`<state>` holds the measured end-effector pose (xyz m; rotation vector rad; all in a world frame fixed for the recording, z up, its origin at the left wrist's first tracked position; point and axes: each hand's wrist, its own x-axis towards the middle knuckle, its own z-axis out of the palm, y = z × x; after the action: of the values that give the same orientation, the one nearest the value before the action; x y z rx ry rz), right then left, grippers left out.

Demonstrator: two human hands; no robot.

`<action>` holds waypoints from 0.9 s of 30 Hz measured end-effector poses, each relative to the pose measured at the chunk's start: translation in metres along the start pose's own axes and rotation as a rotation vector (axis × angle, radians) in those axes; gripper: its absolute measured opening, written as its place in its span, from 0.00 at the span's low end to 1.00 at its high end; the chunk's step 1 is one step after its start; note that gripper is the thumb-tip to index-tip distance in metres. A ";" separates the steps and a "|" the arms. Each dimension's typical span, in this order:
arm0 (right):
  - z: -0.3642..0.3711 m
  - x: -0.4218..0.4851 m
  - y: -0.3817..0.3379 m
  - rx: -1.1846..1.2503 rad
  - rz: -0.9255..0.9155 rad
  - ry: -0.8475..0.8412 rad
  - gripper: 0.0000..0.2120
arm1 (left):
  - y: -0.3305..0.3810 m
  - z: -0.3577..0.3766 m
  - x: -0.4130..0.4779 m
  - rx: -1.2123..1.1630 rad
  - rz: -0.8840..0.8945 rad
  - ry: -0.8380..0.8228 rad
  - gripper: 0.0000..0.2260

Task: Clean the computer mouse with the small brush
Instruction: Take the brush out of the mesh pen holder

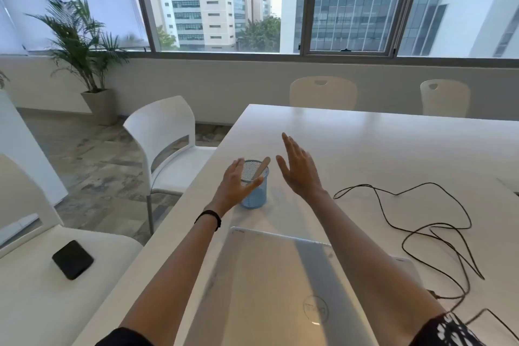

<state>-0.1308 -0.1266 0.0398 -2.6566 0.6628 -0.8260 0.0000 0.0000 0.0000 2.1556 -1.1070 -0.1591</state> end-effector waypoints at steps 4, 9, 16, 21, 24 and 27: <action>0.014 0.015 -0.011 0.022 0.099 -0.137 0.25 | 0.003 -0.005 0.001 -0.010 -0.032 0.000 0.39; 0.030 0.022 -0.017 0.081 0.207 -0.134 0.15 | 0.002 -0.010 0.009 -0.130 -0.098 -0.033 0.40; 0.035 0.028 -0.022 0.185 0.214 -0.090 0.14 | 0.004 -0.011 0.012 -0.236 -0.151 -0.077 0.42; 0.039 0.030 -0.029 0.217 0.202 -0.041 0.10 | 0.006 -0.013 0.012 -0.290 -0.156 -0.071 0.42; 0.041 0.030 -0.034 0.224 0.190 -0.025 0.10 | 0.007 -0.013 0.010 -0.314 -0.149 -0.069 0.41; 0.043 0.032 -0.041 0.218 0.182 -0.040 0.12 | 0.008 -0.014 0.009 -0.349 -0.143 -0.068 0.41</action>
<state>-0.0680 -0.1020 0.0363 -2.3714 0.7461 -0.7468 0.0060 -0.0021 0.0170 1.9237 -0.8869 -0.4588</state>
